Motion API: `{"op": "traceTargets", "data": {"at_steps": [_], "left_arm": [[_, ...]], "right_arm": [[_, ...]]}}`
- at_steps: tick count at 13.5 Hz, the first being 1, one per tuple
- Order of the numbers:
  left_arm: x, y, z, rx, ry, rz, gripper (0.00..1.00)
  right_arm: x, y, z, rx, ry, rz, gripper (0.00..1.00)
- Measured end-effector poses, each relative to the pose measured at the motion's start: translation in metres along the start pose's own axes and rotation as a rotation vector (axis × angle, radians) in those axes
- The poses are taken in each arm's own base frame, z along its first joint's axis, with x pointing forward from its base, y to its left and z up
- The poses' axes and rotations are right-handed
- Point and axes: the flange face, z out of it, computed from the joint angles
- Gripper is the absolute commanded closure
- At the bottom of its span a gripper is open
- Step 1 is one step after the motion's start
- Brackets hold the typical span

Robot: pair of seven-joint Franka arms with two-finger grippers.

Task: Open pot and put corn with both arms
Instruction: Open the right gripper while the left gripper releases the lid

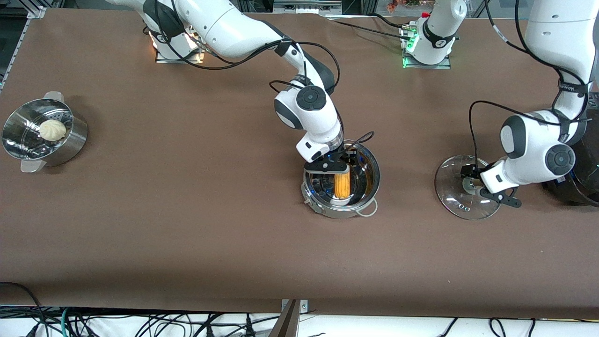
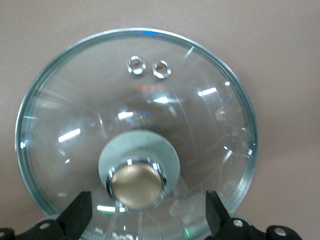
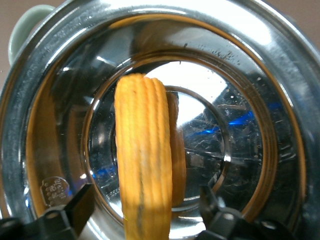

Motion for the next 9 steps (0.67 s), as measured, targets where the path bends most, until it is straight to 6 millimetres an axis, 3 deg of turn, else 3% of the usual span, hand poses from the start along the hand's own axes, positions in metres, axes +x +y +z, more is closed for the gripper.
{"op": "traceTargets", "data": {"at_steps": [3,4,6,9], "left_arm": [[-0.028,0.012,-0.034,-0.002,0.033,-0.003,0.0],[-0.038,0.016,-0.052,0.002,0.058,-0.004,0.0],[-0.056,0.024,-0.1,0.021,0.134,-0.003,0.0],[-0.085,0.037,-0.179,0.041,0.232,0.003,0.0]], "right_arm": [[0.002,0.0,-0.008,-0.044,-0.024,0.0,0.0],[0.006,-0.003,-0.02,-0.058,-0.026,-0.003,0.0],[0.023,-0.006,-0.065,-0.093,-0.029,-0.053,0.0],[0.071,0.014,-0.147,-0.135,-0.028,-0.118,0.0]]}}
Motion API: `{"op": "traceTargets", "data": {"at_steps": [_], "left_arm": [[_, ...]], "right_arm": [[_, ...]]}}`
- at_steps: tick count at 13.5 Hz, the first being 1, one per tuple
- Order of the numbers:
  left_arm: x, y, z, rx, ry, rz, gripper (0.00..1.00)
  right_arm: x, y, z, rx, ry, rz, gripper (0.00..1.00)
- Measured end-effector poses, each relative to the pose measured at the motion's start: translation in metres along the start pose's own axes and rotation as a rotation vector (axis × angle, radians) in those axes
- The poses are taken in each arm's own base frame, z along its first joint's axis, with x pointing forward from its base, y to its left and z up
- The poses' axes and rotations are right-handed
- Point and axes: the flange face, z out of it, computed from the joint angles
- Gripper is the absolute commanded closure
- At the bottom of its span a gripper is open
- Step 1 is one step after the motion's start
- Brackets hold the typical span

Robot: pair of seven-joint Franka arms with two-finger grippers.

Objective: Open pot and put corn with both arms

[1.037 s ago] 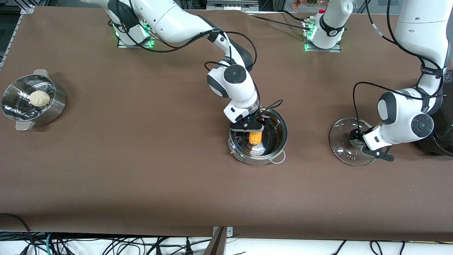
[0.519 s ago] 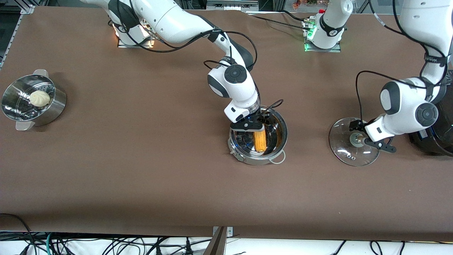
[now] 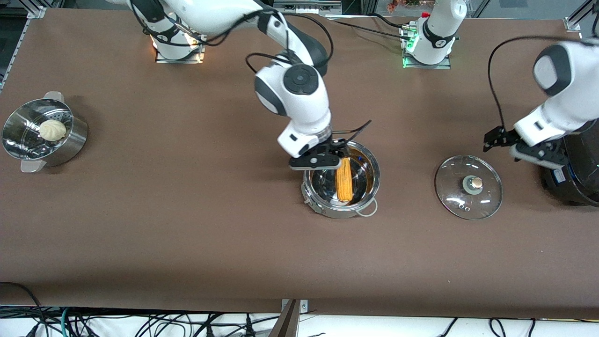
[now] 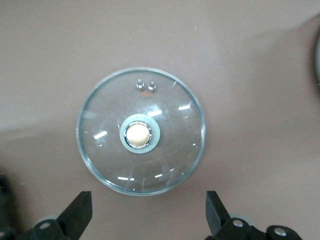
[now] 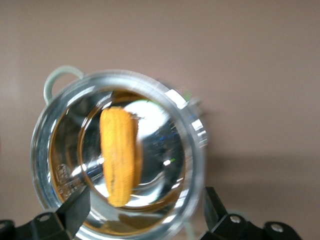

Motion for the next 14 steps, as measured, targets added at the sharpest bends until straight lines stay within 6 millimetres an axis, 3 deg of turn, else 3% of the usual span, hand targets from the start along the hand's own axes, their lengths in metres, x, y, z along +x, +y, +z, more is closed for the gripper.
{"op": "traceTargets", "data": {"at_steps": [4,9,11,14], "left_arm": [[-0.017,0.013,-0.086,-0.015,0.024,0.013,0.0],[-0.013,0.024,-0.17,0.001,-0.046,0.03,0.0],[-0.008,0.046,-0.195,0.04,-0.096,0.011,0.0],[0.003,0.087,-0.223,0.088,-0.132,-0.064,0.0]], "right_arm": [[0.069,0.097,-0.077,-0.051,-0.033,-0.042,0.0],[0.119,0.26,-0.172,-0.135,-0.168,-0.018,0.0],[0.13,0.322,-0.194,-0.151,-0.214,-0.011,0.0],[0.151,0.425,-0.202,-0.148,-0.249,-0.007,0.0]]}}
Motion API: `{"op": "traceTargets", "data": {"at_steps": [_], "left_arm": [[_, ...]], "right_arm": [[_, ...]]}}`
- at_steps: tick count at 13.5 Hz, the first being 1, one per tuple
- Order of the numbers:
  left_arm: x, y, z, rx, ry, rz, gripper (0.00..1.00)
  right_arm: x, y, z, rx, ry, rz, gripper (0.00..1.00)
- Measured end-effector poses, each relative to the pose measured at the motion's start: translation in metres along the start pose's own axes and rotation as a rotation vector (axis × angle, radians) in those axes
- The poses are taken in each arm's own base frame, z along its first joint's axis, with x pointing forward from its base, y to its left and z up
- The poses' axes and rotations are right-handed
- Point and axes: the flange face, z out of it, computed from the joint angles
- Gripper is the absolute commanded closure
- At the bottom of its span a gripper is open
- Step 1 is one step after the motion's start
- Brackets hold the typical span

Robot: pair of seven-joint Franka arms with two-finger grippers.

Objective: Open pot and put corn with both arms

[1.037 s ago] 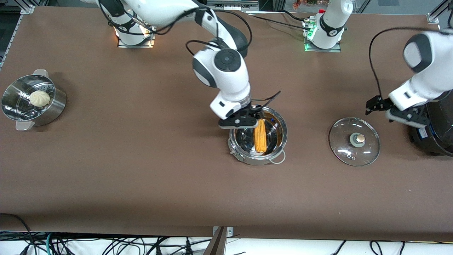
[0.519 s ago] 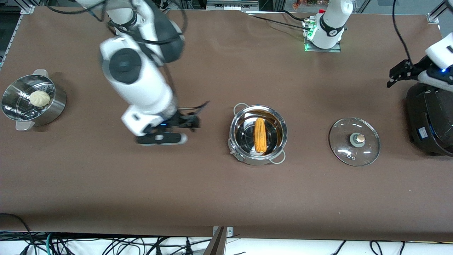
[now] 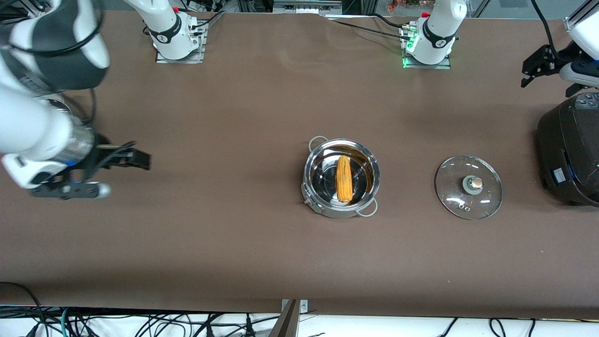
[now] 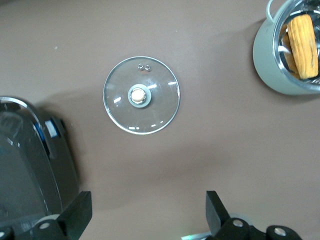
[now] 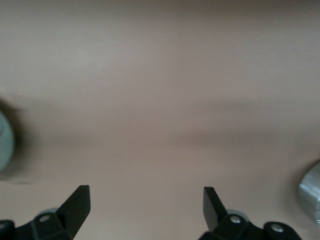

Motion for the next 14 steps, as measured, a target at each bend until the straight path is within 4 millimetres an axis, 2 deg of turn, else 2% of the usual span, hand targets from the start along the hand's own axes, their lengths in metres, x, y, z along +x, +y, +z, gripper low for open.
{"op": "traceTargets", "data": {"at_steps": [2,3,4,6,9,14], "left_arm": [[0.009,0.003,-0.011,0.0,-0.009,-0.059,0.0],[0.016,-0.002,-0.013,-0.003,-0.014,-0.076,0.0],[0.022,-0.009,-0.013,-0.006,-0.02,-0.089,0.0],[0.03,-0.019,-0.009,-0.011,-0.033,-0.105,0.0],[0.032,-0.022,-0.008,-0.016,-0.039,-0.118,0.0],[0.033,-0.026,-0.003,-0.038,-0.05,-0.215,0.0]], "right_arm": [[0.006,0.065,0.001,0.011,-0.007,0.018,0.0],[0.005,0.085,-0.002,0.014,-0.003,0.034,0.0],[0.003,0.094,-0.007,0.01,0.005,0.049,0.0],[-0.006,0.095,-0.018,-0.022,0.018,0.059,0.0],[-0.031,0.084,-0.025,-0.086,0.042,0.064,0.0],[-0.092,0.111,-0.04,-0.078,0.043,0.1,0.0]]}}
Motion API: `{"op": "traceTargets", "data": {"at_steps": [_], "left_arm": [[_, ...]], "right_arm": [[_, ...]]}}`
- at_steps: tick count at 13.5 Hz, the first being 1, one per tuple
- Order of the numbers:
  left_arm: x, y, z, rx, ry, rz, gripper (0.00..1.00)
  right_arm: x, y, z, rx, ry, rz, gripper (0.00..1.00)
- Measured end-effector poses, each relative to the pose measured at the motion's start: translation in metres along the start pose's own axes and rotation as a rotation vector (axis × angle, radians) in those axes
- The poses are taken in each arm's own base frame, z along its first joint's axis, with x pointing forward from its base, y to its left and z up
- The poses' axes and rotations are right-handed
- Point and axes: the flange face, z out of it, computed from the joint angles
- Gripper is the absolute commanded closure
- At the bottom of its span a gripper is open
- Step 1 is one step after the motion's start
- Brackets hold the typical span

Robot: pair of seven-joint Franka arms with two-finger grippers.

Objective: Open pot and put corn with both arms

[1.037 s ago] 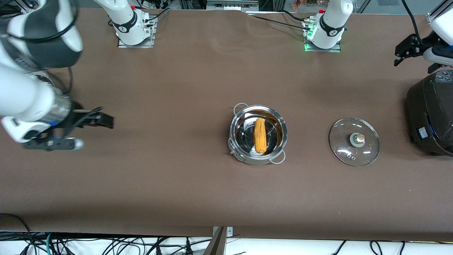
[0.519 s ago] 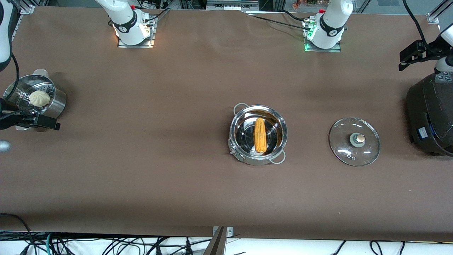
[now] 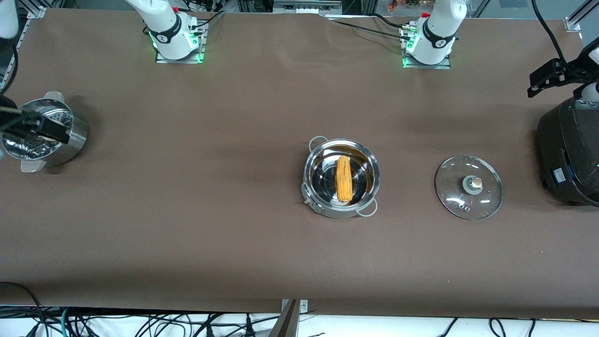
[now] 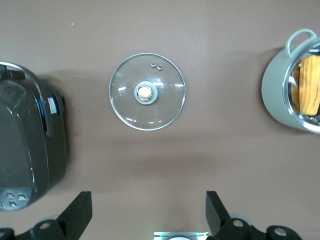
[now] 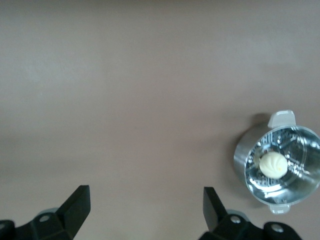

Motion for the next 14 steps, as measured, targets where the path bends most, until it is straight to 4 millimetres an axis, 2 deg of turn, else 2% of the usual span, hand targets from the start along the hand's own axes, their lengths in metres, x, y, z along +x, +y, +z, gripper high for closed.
{"op": "traceTargets", "data": {"at_steps": [2,4,10,14], "left_arm": [[0.001,0.0,0.001,-0.01,-0.002,-0.021,0.0],[0.003,-0.002,0.004,-0.018,-0.007,-0.028,0.0],[0.005,-0.002,0.007,-0.021,-0.013,-0.036,0.0],[0.006,-0.002,0.008,-0.021,-0.015,-0.036,0.0]], "right_arm": [[-0.022,0.0,0.005,0.004,-0.026,-0.008,0.0],[-0.034,-0.01,0.013,0.004,-0.049,-0.028,0.0],[-0.052,-0.026,0.015,0.002,-0.061,-0.062,0.0],[-0.049,-0.029,0.021,0.001,-0.071,-0.067,0.0]]}}
